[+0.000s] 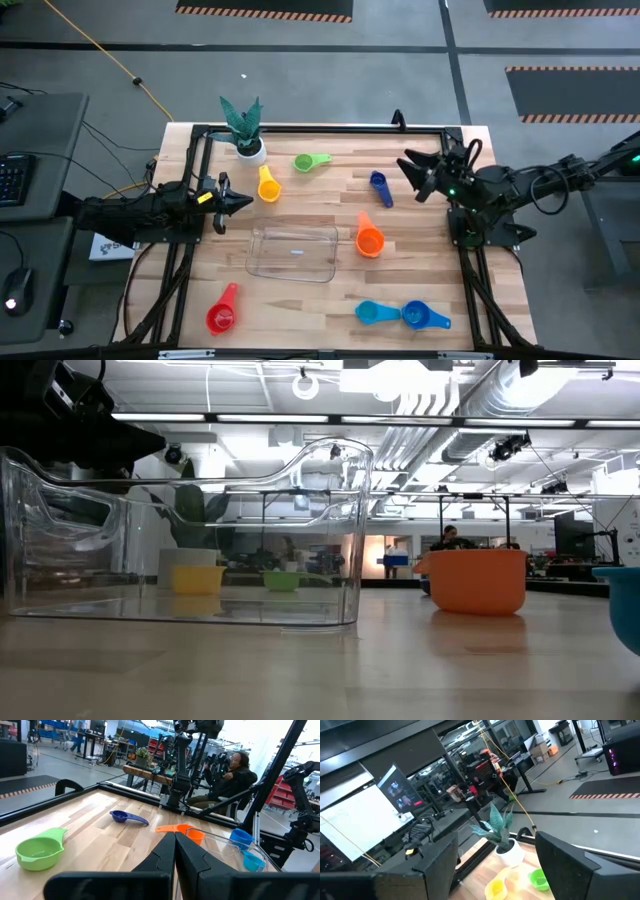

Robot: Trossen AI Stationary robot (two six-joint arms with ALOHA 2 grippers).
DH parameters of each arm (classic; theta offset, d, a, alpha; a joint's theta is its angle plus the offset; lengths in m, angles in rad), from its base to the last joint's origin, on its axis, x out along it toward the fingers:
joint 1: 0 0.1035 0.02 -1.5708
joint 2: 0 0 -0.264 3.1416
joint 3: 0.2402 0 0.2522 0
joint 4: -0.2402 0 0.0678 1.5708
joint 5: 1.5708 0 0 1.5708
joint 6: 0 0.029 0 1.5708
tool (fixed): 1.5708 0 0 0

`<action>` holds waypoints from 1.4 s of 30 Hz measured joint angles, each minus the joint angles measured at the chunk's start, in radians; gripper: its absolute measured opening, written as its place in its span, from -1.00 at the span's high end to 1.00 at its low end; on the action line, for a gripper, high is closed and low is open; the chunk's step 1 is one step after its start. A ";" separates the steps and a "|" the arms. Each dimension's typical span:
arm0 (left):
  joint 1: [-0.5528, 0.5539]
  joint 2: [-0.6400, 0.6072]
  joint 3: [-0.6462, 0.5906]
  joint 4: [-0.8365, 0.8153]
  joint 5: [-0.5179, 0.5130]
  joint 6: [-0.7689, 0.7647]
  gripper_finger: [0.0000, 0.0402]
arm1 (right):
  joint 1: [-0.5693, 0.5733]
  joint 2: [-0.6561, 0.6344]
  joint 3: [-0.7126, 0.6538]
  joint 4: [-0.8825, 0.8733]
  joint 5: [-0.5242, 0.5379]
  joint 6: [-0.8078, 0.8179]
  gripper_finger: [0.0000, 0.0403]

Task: Nest measuring cups in basket
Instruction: Stack the red measuring cup on top of the orange measuring cup

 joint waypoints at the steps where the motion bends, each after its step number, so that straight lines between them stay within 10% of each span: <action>1: 0.000 0.000 0.000 0.000 0.000 0.000 1.00 | 0.000 0.000 0.000 0.008 -0.001 0.007 -0.27; 17: 0.000 0.000 0.000 0.010 -0.003 0.013 1.00 | 0.000 0.019 0.000 0.030 -0.096 -0.008 -0.27; 25: -0.003 0.006 0.001 0.371 -0.046 -0.415 1.00 | 0.000 0.019 0.000 0.031 -0.092 -0.011 -0.27; 34: -0.002 0.015 0.009 0.539 -0.237 -0.410 0.99 | 0.000 0.019 0.000 0.030 -0.091 -0.013 -0.27; 42: -0.003 0.267 0.265 0.319 -0.147 -0.400 0.50 | 0.000 0.019 0.000 0.031 -0.090 -0.052 -0.27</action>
